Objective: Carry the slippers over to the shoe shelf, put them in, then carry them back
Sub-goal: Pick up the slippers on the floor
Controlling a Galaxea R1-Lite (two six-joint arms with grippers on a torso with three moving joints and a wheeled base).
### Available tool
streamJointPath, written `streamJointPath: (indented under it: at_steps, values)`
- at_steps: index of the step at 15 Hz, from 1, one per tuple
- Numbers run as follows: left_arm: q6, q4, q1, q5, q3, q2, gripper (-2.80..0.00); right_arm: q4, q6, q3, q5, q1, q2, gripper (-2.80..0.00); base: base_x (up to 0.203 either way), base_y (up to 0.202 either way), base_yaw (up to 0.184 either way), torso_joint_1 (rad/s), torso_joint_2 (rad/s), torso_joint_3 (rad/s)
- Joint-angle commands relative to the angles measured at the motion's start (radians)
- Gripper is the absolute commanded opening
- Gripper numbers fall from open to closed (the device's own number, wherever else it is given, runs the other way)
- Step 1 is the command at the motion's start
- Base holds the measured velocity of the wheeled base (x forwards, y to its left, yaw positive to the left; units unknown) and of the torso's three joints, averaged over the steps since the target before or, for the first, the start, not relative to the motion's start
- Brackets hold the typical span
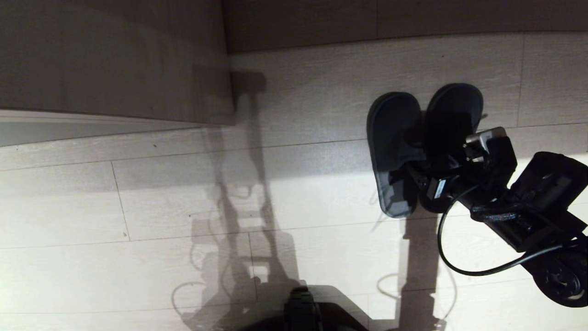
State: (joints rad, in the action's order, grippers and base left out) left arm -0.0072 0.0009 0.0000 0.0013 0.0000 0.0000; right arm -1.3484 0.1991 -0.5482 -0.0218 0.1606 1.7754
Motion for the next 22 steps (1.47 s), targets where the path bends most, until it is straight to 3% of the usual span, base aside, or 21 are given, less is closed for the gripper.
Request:
streamJointPath:
  at_steps: [1, 9, 17, 21, 22]
  values:
    - [0.000, 0.001, 0.000, 0.000, 0.000, -0.001, -2.80, -0.014, 0.010, -0.029, 0.004, 0.000, 0.024, 0.00, 0.000, 0.000, 0.000, 0.000, 0.00, 0.000]
    - [0.000, -0.001, 0.000, 0.000, 0.000, 0.000, -2.80, -0.180, 0.063, -0.071, 0.058, -0.001, 0.162, 0.00, 0.000, 0.000, 0.000, 0.000, 0.00, 0.000]
    - [0.000, 0.001, 0.000, 0.000, 0.000, 0.000, -2.80, -0.182, 0.048, -0.300, 0.051, -0.011, 0.225, 0.00, 0.000, 0.000, 0.000, 0.000, 0.00, 0.000]
    - [-0.002, -0.001, 0.000, 0.000, 0.000, 0.000, -2.80, -0.182, 0.043, -0.326, -0.004, -0.009, 0.288, 0.00, 0.000, 0.000, 0.000, 0.000, 0.00, 0.000]
    - [-0.002, 0.001, 0.000, 0.002, 0.000, 0.000, -2.80, -0.182, 0.039, -0.330, -0.016, -0.006, 0.291, -2.80, 0.000, 0.000, 0.000, 0.000, 0.00, 0.000]
